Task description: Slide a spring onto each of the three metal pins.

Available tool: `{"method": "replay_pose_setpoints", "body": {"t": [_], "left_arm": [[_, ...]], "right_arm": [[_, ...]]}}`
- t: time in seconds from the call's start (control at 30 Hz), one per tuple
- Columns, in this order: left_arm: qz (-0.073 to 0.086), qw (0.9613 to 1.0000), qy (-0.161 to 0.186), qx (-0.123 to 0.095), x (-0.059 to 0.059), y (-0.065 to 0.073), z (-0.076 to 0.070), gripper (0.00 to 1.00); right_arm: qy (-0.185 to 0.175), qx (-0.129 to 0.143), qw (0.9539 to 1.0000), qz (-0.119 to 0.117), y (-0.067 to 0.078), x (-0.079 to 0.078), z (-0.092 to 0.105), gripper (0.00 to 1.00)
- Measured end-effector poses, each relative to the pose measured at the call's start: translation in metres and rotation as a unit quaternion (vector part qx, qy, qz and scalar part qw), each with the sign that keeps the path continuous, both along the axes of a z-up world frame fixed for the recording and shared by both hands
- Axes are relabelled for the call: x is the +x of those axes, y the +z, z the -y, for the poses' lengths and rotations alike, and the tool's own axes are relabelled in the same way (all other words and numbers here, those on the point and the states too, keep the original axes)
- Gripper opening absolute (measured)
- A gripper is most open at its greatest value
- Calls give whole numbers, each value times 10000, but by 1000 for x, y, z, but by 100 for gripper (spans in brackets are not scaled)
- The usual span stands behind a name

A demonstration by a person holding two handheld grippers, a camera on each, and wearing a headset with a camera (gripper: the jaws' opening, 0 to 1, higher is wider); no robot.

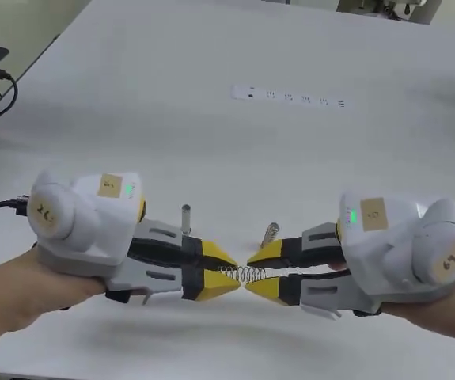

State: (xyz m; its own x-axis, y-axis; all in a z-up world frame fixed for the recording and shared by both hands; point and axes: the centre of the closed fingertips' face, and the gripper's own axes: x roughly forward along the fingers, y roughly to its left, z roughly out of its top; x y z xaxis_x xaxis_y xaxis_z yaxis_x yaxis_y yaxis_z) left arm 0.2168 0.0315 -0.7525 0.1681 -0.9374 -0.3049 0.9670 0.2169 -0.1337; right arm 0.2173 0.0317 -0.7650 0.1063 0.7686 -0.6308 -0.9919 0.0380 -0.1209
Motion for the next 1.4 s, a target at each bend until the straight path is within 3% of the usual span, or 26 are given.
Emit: {"method": "replay_pose_setpoints", "body": {"t": [0.33, 0.7, 0.9, 1.13, 1.4], "left_arm": [[-32, 10000, -15, -46, -1, 3, -1, 2], [-133, 9998, -32, -159, -2, 7, 0, 2], [-164, 9998, 21, -105, -1, 3, -1, 2], [-206, 9997, 85, -57, 2, -2, -2, 2], [-153, 9998, 55, 119, 1, -9, -2, 2]], "right_arm": [[-73, 31, 9999, -70, -3, 1, 6, 10], [-165, 419, 9983, -369, 7, 0, 6, 7], [-207, 545, 9972, -460, 14, 1, 5, 7], [-170, 616, 9973, -370, 21, 2, 1, 7], [-88, 835, 9956, -412, 33, -1, -15, 7]]}}
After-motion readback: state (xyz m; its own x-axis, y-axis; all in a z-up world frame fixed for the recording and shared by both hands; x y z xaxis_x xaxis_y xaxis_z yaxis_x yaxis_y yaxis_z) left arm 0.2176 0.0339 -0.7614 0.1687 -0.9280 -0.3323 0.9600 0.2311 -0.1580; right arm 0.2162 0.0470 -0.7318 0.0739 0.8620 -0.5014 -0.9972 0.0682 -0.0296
